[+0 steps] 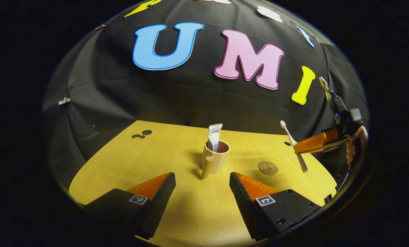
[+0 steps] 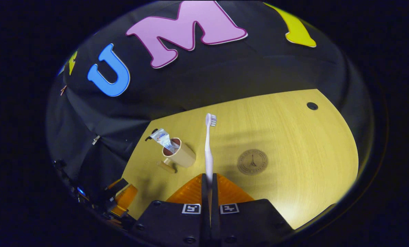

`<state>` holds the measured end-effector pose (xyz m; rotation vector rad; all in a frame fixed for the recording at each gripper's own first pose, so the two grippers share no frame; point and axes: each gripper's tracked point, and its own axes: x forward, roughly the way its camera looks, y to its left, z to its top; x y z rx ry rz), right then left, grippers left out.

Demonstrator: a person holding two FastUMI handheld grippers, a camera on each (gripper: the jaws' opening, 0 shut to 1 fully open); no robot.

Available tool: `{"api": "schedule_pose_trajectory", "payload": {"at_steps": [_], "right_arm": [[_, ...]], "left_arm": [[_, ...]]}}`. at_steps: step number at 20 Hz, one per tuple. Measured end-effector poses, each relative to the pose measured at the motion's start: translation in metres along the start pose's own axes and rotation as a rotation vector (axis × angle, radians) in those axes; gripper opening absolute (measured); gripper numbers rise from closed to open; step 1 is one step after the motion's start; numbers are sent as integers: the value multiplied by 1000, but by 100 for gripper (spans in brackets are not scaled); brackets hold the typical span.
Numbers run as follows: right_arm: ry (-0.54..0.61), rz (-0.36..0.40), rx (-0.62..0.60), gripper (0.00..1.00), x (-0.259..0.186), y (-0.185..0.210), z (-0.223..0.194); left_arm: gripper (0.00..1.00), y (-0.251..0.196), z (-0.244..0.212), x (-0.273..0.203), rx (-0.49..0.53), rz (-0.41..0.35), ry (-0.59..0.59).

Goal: Put the toothbrush and toothpaste on the desktop into the cup, then pick up the cup and place it on the coaster on the desktop.

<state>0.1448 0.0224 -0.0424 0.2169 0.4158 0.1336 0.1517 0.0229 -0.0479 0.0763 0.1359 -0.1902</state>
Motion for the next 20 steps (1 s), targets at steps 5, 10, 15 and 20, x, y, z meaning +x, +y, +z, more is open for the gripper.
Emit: {"api": "schedule_pose_trajectory", "payload": {"at_steps": [5, 10, 15, 20], "right_arm": [[-91, 90, -82, 5, 33, 52, 40], [-214, 164, -65, 5, 70, 89, 71], [-327, 143, -76, 5, 106, 91, 86], [-430, 147, -50, 5, 131, 88, 89]], "left_arm": [[98, 9, -17, -28, -44, 51, 29], [98, 24, -25, -47, -55, 102, 47], [98, 32, -44, -53, -74, 146, 74], [98, 20, -65, -48, -82, 119, 116]]}}
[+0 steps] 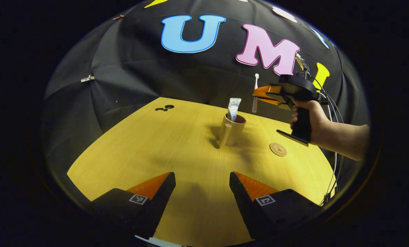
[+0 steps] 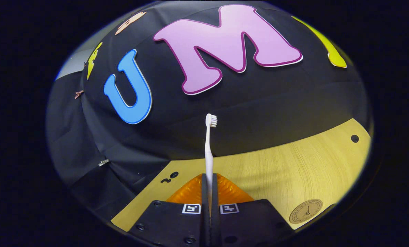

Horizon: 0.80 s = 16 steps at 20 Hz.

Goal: Put the toothbrush and toothpaste on the desktop into the cup, then pick up the cup and place it on the coaster on the desktop.

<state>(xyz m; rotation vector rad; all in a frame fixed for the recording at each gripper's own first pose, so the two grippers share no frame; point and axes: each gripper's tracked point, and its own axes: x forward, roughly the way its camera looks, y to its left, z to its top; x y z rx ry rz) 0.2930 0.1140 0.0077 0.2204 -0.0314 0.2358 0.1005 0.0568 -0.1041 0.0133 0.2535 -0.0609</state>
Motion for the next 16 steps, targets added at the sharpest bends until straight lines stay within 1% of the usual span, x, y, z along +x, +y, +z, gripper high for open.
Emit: {"api": "schedule_pose_trajectory", "payload": {"at_steps": [3, 5, 8, 11, 13, 14, 16], "right_arm": [[-33, 11, 24, 5, 9, 2, -16], [-32, 10, 11, 6, 15, 1, -32], [-40, -3, -18, 5, 22, 0, -50], [-37, -5, -49, 9, 27, 2, -61], [-30, -7, -96, 11, 28, 2, -69], [-27, -13, -111, 14, 26, 0, -72], [-28, -20, -105, 31, 21, -4, -72]], "left_arm": [[98, -10, -8, 6, 3, -19, 17], [98, -17, -10, 9, -1, -37, 15], [98, -24, -13, 16, -21, -55, 16], [98, -23, -10, 23, -29, -50, 13], [98, -22, -7, 25, -26, -50, 4], [98, -21, -6, 28, -22, -46, 5], [98, -19, -6, 29, -14, -41, 6]]}}
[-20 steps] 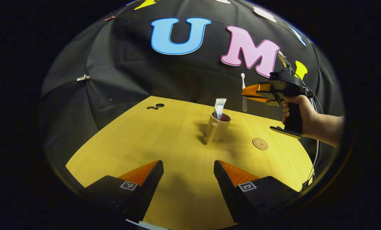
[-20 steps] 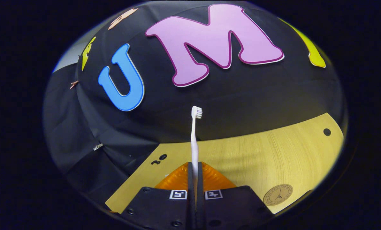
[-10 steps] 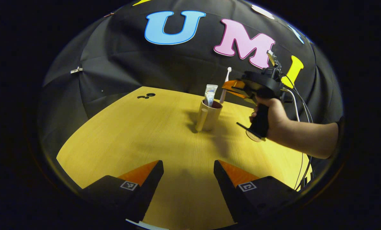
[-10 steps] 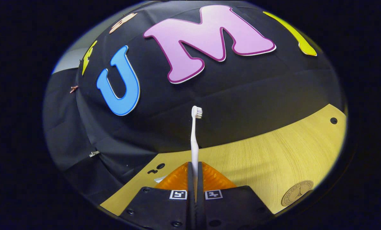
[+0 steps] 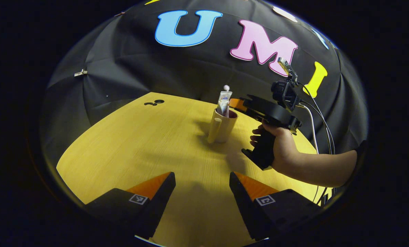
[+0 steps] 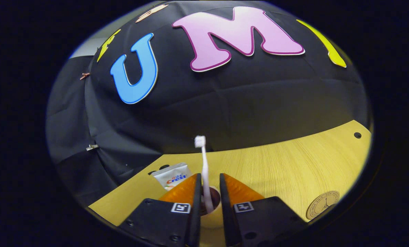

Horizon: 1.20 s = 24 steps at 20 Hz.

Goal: Put the toothbrush and toothpaste on the desktop into the cup, then pick up the cup and place it on the coaster on the desktop.

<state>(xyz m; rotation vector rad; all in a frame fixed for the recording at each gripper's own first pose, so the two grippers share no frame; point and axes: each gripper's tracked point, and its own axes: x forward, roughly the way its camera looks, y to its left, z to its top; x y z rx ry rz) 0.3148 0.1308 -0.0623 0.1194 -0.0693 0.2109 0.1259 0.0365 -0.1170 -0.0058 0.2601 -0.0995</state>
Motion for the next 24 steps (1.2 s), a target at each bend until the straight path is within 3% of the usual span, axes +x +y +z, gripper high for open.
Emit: {"api": "schedule_pose_trajectory", "payload": {"at_steps": [1, 2, 4, 7, 8, 15, 24], "right_arm": [[-4, -5, 14, 36, -5, -4, 3], [-10, -13, 30, 55, -10, -11, 7], [-20, -51, 43, 78, -20, -31, 13], [-31, -108, 29, 80, -39, -71, 29], [-34, -132, 22, 97, -47, -86, 35], [-63, -294, 3, 98, -97, -184, 63], [-35, -476, 47, 98, -164, -283, 58]], "left_arm": [[98, 1, 3, 0, 4, 2, -3], [98, 1, 6, 0, 8, 4, -6], [98, 3, 14, 5, 20, 2, -13], [98, 3, 32, 14, 54, -9, -24], [98, 2, 40, 18, 70, -17, -29], [98, -10, 69, 61, 169, -92, 6], [98, -31, 78, 135, 281, -184, 146]]}}
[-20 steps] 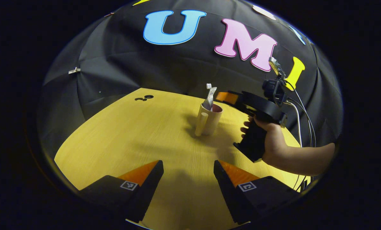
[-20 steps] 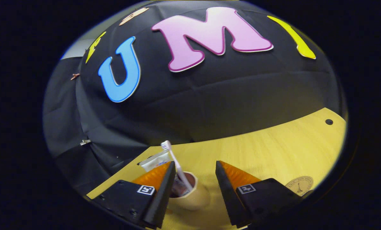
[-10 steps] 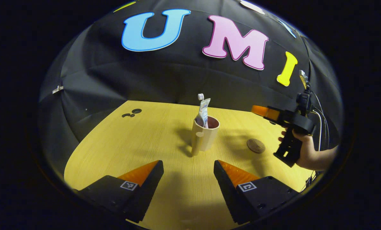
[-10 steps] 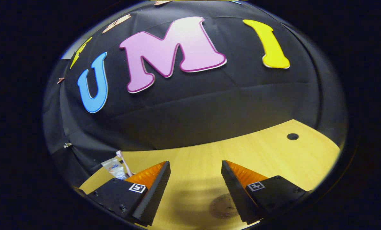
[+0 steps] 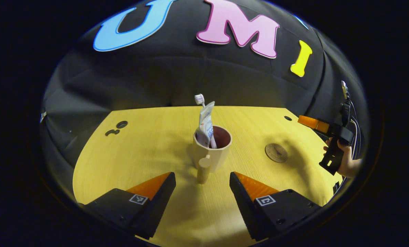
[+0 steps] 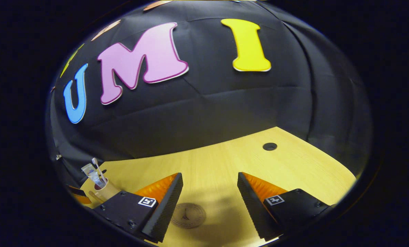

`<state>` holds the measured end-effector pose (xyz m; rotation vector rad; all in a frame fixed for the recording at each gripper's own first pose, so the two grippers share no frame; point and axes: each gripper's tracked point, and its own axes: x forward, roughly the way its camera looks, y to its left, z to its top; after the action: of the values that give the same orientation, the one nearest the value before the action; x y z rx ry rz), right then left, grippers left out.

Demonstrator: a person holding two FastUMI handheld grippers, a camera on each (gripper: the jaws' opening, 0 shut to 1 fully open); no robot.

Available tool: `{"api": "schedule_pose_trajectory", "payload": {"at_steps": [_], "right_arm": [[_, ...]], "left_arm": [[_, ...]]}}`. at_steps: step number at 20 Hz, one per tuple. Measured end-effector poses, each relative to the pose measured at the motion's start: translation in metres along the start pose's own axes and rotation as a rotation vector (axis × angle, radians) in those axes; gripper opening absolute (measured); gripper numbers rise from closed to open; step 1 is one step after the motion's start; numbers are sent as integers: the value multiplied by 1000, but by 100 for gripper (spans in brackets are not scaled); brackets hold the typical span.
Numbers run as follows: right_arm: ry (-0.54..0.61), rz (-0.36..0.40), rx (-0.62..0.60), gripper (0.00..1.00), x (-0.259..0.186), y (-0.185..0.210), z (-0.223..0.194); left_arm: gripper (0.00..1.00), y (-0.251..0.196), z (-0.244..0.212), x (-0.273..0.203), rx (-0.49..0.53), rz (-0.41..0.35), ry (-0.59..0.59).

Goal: Put the toothbrush and toothpaste on the desktop into the cup, then pick up the cup and place it on the coaster on the desktop.

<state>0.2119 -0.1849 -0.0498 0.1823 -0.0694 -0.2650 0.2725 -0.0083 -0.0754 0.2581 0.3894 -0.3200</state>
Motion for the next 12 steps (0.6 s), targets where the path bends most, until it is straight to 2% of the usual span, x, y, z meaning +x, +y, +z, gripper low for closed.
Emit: {"api": "schedule_pose_trajectory", "payload": {"at_steps": [1, 2, 3, 12], "right_arm": [[-3, -21, 7, 98, -3, -12, 1], [-8, -41, 11, 98, -6, -23, 0], [-4, -59, 15, 98, -10, -35, -2], [54, -174, 50, 98, -51, -109, -31]], "left_arm": [[98, -2, -2, 8, 8, -23, 24], [93, -3, -2, 16, 13, -33, 45], [98, -2, -3, 23, 16, -39, 64], [96, 4, -7, 63, 45, -59, 253]]}}
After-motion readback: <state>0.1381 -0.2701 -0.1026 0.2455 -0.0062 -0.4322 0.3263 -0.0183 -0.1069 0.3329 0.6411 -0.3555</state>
